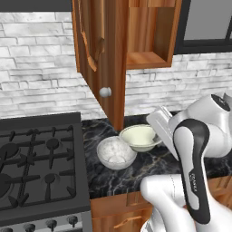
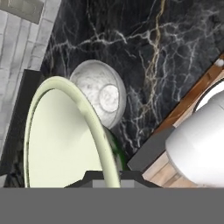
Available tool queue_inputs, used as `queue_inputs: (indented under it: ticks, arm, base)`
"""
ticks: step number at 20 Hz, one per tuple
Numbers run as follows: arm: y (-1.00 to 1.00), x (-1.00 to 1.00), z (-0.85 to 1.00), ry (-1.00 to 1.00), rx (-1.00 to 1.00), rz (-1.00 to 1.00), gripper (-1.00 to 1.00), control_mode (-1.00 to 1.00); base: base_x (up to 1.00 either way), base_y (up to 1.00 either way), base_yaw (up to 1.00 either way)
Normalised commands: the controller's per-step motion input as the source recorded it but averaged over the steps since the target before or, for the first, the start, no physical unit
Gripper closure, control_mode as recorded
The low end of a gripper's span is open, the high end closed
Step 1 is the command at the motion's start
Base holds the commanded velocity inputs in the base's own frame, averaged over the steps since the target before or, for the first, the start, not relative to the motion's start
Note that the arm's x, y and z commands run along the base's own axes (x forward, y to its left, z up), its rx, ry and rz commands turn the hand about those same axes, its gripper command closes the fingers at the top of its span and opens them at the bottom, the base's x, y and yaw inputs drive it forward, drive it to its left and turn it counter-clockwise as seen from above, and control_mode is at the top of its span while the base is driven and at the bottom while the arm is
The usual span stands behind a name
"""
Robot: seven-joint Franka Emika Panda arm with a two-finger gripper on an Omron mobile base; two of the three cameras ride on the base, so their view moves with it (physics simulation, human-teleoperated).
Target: Pick up the bowls on the counter and stack them on top of one another in the open cabinet. Place the smaller bowl on top of the larger bowl.
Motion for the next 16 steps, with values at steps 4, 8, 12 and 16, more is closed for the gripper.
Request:
queue_inputs:
  ticks: [4, 8, 12, 16]
  arm:
    - [0.08, 0.00, -0.31, -0.07, -0.04, 0.00, 1.00, -1.00]
    - [0.12, 0.00, -0.32, -0.07, -0.03, 0.00, 1.00, -1.00]
    - [0.13, 0.00, -0.34, -0.07, -0.02, 0.00, 1.00, -1.00]
    - [0.08, 0.00, -0.36, -0.08, -0.01, 0.00, 1.00, -1.00]
  base:
    - [0.00, 0.00, 0.00]
    - [0.00, 0.00, 0.00]
    - [0.00, 0.00, 0.00]
    - [0.00, 0.00, 0.00]
